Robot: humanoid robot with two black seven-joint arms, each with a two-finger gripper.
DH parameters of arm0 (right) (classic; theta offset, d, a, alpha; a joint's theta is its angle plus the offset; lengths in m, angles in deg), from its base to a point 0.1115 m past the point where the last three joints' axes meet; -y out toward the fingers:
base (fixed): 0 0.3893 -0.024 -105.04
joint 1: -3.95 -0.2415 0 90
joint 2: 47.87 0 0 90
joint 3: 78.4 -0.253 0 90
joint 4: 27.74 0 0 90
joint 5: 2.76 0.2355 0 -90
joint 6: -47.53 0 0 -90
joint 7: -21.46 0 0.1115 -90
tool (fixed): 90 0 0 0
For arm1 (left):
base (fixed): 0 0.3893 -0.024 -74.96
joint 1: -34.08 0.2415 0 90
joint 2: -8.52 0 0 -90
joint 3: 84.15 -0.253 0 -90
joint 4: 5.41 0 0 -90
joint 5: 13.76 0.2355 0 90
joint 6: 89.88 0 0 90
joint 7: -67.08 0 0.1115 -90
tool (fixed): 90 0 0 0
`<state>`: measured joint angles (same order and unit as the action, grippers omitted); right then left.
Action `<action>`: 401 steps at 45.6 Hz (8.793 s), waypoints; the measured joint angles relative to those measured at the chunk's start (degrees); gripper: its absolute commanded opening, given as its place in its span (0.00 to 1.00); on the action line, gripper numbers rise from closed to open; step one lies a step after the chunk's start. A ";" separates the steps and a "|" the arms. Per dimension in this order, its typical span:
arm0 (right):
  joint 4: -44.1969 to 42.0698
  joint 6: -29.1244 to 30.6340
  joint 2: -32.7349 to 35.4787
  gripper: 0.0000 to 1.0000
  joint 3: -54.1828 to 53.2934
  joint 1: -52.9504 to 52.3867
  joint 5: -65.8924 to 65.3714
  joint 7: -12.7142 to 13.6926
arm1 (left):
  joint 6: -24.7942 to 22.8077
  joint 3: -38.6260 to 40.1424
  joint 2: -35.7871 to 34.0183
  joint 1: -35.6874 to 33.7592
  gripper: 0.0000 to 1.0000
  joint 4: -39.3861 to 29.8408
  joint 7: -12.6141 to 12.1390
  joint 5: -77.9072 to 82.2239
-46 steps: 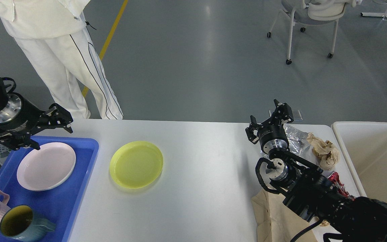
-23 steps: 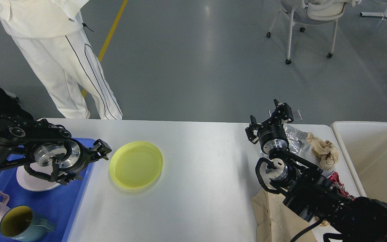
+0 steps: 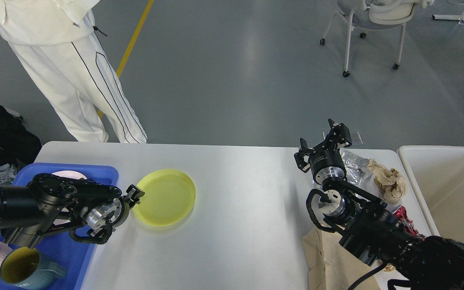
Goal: Tidy desktop
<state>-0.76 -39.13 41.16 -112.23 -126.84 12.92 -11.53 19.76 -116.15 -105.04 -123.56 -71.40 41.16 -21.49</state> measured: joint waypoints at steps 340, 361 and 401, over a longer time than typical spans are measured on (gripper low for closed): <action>-0.10 0.00 0.00 1.00 0.01 0.00 -0.01 0.03 | -60.26 82.02 4.31 39.84 0.97 34.52 40.94 -12.03; -0.14 0.00 0.00 1.00 -0.01 0.00 -0.02 0.03 | -60.58 82.98 4.49 40.29 0.97 34.62 41.13 -12.04; -0.75 -0.91 -0.30 1.00 0.39 -1.74 0.61 0.83 | -60.85 82.98 4.96 40.49 0.97 34.62 44.03 -12.05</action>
<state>-1.50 -40.04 40.87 -111.84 -128.57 13.53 -10.70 -41.09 -33.17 -100.08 -83.07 -36.78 85.19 -33.54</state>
